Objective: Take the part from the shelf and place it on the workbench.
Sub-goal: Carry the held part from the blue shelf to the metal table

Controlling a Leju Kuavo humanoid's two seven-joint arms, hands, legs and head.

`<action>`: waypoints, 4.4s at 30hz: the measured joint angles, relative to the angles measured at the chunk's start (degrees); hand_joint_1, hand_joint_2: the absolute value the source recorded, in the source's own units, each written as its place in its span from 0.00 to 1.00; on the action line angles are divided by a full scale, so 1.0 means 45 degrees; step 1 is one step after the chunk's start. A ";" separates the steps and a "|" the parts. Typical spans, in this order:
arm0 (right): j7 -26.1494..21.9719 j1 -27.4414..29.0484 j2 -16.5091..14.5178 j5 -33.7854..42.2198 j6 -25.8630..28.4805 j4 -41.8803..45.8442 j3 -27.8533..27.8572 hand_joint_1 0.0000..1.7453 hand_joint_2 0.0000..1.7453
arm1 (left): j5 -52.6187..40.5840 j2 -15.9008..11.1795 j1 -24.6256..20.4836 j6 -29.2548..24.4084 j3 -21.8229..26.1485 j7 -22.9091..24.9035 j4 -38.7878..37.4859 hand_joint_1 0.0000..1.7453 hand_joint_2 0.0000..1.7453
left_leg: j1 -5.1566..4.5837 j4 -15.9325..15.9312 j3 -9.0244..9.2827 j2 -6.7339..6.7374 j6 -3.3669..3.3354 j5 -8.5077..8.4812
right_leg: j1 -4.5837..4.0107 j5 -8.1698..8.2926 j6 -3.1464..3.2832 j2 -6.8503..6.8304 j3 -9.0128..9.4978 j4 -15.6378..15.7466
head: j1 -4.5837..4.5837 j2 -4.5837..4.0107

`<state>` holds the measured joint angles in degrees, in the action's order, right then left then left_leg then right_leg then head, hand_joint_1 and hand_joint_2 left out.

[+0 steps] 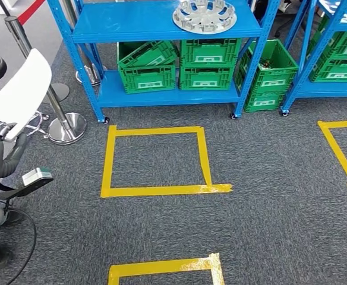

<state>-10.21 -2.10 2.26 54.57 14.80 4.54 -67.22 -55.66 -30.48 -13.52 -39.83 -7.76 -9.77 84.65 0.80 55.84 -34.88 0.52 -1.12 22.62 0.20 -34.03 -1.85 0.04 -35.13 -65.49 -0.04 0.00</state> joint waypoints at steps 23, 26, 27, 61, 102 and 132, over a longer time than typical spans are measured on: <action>0.0181 0.0001 0.0036 -0.0130 0.0029 0.0096 -0.0199 0.00 0.00 | 0.0017 0.0102 -0.0040 -0.0016 0.0081 0.0034 -0.0092 1.00 1.00 | -0.0110 0.0891 0.0178 0.0650 0.0414 0.0692 | -0.0111 0.1082 0.0494 -0.1096 0.0977 0.1707 | -0.0129 0.0000; 0.0204 -0.0007 0.0036 -0.0134 0.0029 0.0106 -0.0238 0.00 0.00 | 0.0016 0.0100 -0.0019 -0.0034 0.0125 0.0044 -0.0092 1.00 1.00 | -0.0226 0.0521 0.0245 0.0620 0.0229 0.0687 | -0.0165 0.1041 0.0336 -0.1510 0.0996 0.1733 | -0.0124 0.0000; 0.0217 -0.0016 0.0043 -0.0136 0.0029 0.0107 -0.0256 0.00 0.00 | 0.0013 0.0098 -0.0006 -0.0039 0.0152 0.0049 -0.0091 1.00 1.00 | -0.0196 0.0471 0.0244 0.0481 0.0168 0.0648 | -0.0156 0.0964 0.0264 -0.1471 0.0985 0.1700 | -0.0119 0.0000; 0.1077 0.0029 0.0079 -0.0614 0.0353 0.0147 -0.0735 0.00 0.00 | 0.0286 -0.0250 0.0669 -0.0072 0.1147 -0.0149 0.0086 1.00 1.00 | -0.0063 0.0415 0.0128 0.0035 -0.0025 0.0515 | 0.0040 -0.0194 -0.0019 -0.0384 0.0339 -0.0006 | -0.0100 0.0000; 0.1603 0.0014 -0.0147 -0.0907 0.0569 0.0319 -0.1229 0.00 0.00 | 0.0614 -0.0086 0.0381 -0.0062 0.1490 -0.0704 -0.0158 1.00 1.00 | -0.0046 0.0563 -0.0129 -0.1832 0.0166 0.0456 | 0.0025 0.1268 0.0334 0.1085 0.0658 0.1712 | -0.0123 0.0000; 0.1861 -0.0159 -0.0260 -0.1014 0.0607 0.0419 -0.1308 0.00 0.00 | 0.0912 -0.0093 0.0081 -0.0064 0.1535 -0.1186 -0.0531 1.00 1.00 | -0.0036 0.0562 -0.0074 -0.1778 0.0130 0.0561 | 0.0055 0.1304 0.0218 0.1144 0.0578 0.1670 | -0.0105 0.0000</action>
<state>-1.84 -2.82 1.09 50.00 17.53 6.43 -73.10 -51.56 -30.90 -13.16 -40.12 -0.85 -15.11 82.26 0.64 58.37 -35.21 -7.48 -0.54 25.14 0.44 -28.16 -0.86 5.19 -32.53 -57.98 -0.51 0.00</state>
